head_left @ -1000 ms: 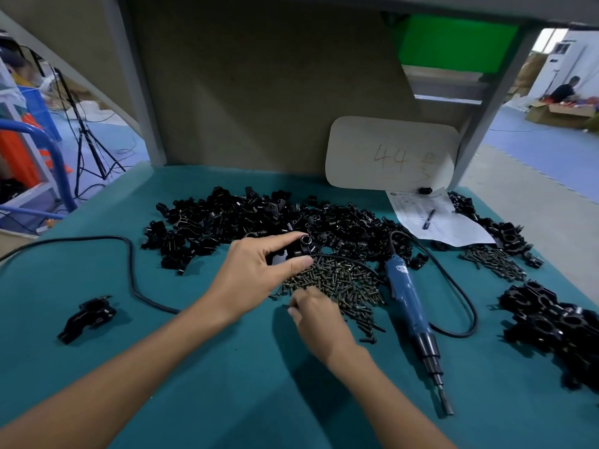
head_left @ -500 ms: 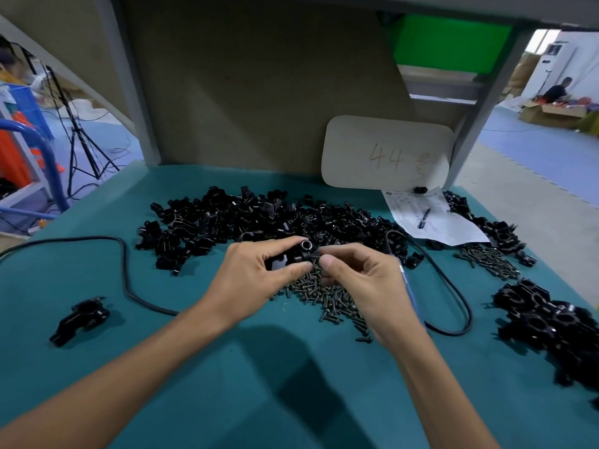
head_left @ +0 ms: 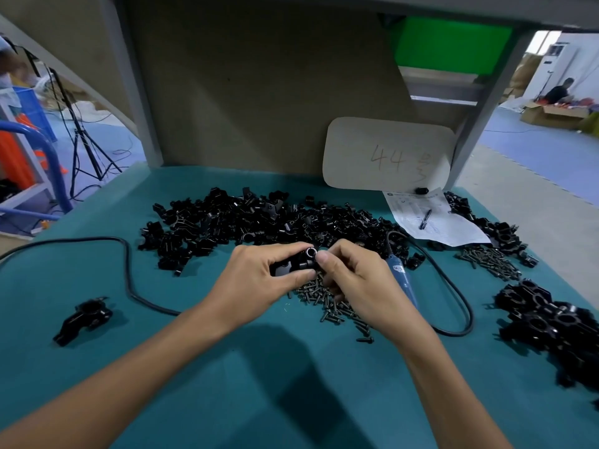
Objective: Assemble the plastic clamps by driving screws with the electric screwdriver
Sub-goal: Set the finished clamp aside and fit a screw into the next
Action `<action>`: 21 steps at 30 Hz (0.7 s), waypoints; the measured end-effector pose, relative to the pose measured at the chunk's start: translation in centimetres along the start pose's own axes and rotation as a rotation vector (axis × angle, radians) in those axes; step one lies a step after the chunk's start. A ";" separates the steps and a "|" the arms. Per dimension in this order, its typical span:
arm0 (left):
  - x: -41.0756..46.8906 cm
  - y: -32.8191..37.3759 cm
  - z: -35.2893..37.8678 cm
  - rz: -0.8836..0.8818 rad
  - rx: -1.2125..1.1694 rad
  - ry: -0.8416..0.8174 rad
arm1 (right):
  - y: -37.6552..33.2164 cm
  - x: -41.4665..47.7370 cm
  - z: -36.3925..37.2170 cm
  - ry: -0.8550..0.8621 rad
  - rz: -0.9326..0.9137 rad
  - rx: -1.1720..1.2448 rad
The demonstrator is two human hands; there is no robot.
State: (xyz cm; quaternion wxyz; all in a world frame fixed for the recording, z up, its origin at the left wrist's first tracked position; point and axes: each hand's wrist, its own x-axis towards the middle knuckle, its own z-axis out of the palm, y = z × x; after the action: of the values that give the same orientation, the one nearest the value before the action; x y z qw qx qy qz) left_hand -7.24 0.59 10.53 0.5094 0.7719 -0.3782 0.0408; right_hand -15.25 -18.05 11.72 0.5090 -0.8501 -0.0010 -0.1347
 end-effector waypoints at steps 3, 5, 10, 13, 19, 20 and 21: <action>0.1 -0.1 -0.1 -0.011 -0.009 0.005 | -0.3 -0.1 -0.7 -0.085 -0.075 -0.148; 0.0 -0.1 -0.3 0.013 0.015 0.006 | -0.2 0.1 -1.1 -0.169 -0.087 -0.206; -0.2 0.0 -0.2 0.037 0.032 -0.008 | 0.5 0.5 -1.1 -0.222 -0.058 -0.206; -0.4 -0.2 -0.2 0.022 0.038 -0.012 | 3.0 1.2 -2.9 -0.012 0.065 -0.372; -0.5 -0.7 -0.4 -0.023 0.010 0.000 | 11.7 -1.7 -6.3 0.038 0.673 -0.793; -0.4 -0.6 -0.3 -0.017 0.014 -0.002 | 12.3 -2.1 -6.4 0.058 0.689 -0.737; -0.4 -0.5 -0.2 -0.011 0.016 -0.004 | 12.8 -2.3 -6.7 0.090 0.682 -0.652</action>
State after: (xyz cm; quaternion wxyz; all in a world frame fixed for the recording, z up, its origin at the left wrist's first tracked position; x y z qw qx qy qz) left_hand -7.18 1.05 10.04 0.5025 0.7782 -0.3747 0.0395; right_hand -17.23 -29.67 3.13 0.2302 -0.9107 0.3427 0.0104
